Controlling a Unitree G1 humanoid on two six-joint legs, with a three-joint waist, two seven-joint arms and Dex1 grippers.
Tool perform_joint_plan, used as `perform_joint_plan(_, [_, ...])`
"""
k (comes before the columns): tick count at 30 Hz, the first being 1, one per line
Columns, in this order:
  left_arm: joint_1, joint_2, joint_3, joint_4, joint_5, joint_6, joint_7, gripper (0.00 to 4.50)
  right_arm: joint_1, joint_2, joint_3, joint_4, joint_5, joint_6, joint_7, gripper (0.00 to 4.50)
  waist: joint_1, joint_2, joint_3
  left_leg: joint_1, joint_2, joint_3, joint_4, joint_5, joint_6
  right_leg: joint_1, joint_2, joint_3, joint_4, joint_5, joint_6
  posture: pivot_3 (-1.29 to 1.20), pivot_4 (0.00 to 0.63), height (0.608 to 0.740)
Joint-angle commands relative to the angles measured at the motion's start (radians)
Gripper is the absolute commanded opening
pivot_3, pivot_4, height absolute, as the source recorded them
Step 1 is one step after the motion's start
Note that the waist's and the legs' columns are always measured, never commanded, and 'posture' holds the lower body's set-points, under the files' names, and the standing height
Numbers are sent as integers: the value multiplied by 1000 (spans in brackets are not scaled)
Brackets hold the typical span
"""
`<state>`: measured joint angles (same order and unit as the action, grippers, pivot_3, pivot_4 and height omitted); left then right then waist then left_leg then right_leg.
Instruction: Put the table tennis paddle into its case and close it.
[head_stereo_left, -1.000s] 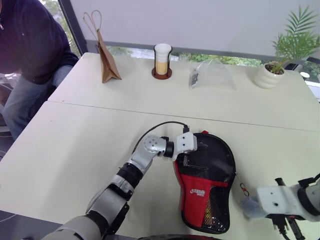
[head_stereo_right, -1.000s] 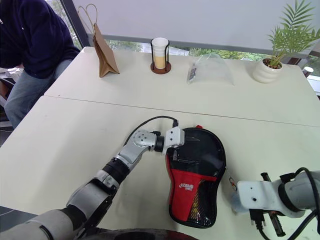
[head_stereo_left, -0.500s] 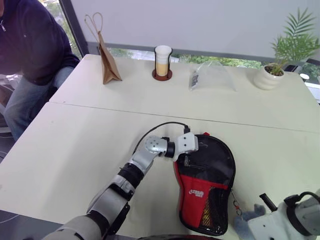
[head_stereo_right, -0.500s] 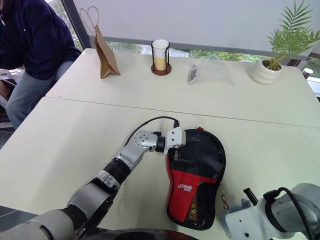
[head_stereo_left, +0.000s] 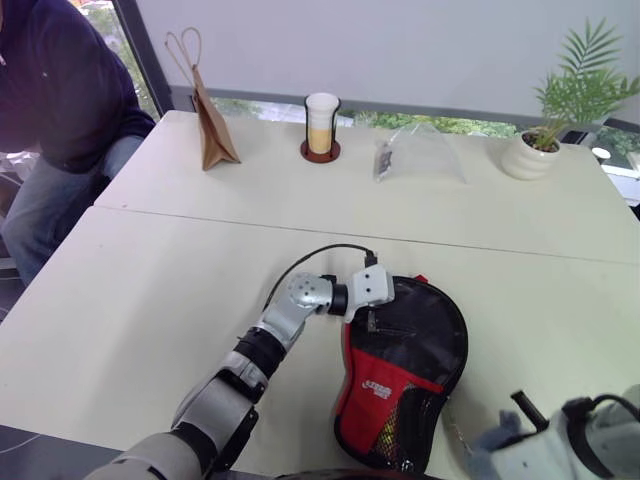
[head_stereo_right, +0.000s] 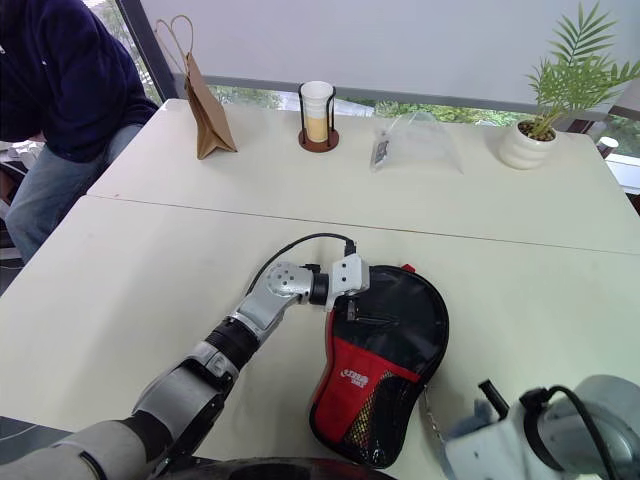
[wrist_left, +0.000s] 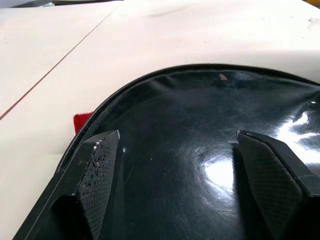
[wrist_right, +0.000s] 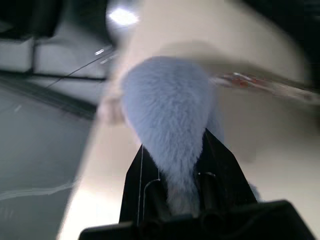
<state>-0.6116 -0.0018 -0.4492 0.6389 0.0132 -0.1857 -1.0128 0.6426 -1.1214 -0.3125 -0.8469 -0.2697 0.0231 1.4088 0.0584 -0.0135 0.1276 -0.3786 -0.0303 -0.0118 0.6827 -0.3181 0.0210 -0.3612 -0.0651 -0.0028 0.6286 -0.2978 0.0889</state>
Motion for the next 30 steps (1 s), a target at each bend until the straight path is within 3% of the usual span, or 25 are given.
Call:
perform_joint_plan(1, [35, 19, -13, 5, 6, 20, -38, 3920, -269, 18, 93, 80, 34, 238, -64, 5, -16, -2, 2, 0, 0, 0, 0, 0, 0, 1, 0, 0, 0, 0, 0, 0, 150, 740])
perform_joint_plan(5, [32, 40, 30, -69, -48, 39, -75, 3920, -535, 35, 258, 204, -61, 367, -128, 5, -21, 3, 5, 2, 1, 1, -3, 0, 0, 2, 0, 0, -2, 0, -1, 0, 150, 740])
perform_joint_plan(9, [36, 75, 70, -181, -122, 88, -132, 3920, -683, 81, 388, 244, -118, 461, -171, 5, -37, 3, 5, -13, 2, 1, -2, 4, -7, -15, 1, 0, 5, 2, 3, 0, 150, 740])
perform_joint_plan(14, [46, 139, 85, -300, -178, 143, -204, 3920, -832, 149, 497, 291, -155, 503, -198, 5, -75, 1, 6, -12, 3, 0, -2, 4, -8, -14, 2, -1, 5, 3, 2, 0, 150, 740])
perform_joint_plan(18, [41, 153, 77, -342, -188, 155, -221, 3920, -925, 176, 548, 362, -178, 476, -223, 5, -77, 2, 7, -12, 4, 0, -3, 5, -9, -15, 3, -1, 5, 3, 2, 0, 150, 740])
perform_joint_plan(23, [5, 122, 21, -242, -91, 70, -173, 3920, -918, 135, 544, 373, -159, 455, -200, 5, -68, 3, 7, -12, 4, 0, -3, 5, -9, -16, 3, -1, 5, 3, 2, 0, 150, 740])
perform_joint_plan(30, [-62, 61, -42, 31, 52, -48, -78, 3920, -663, -26, 371, 190, 17, 433, -70, 5, -39, 4, 7, -12, 3, 1, -2, 4, -7, -15, 2, -1, 5, 3, 2, 0, 150, 740])
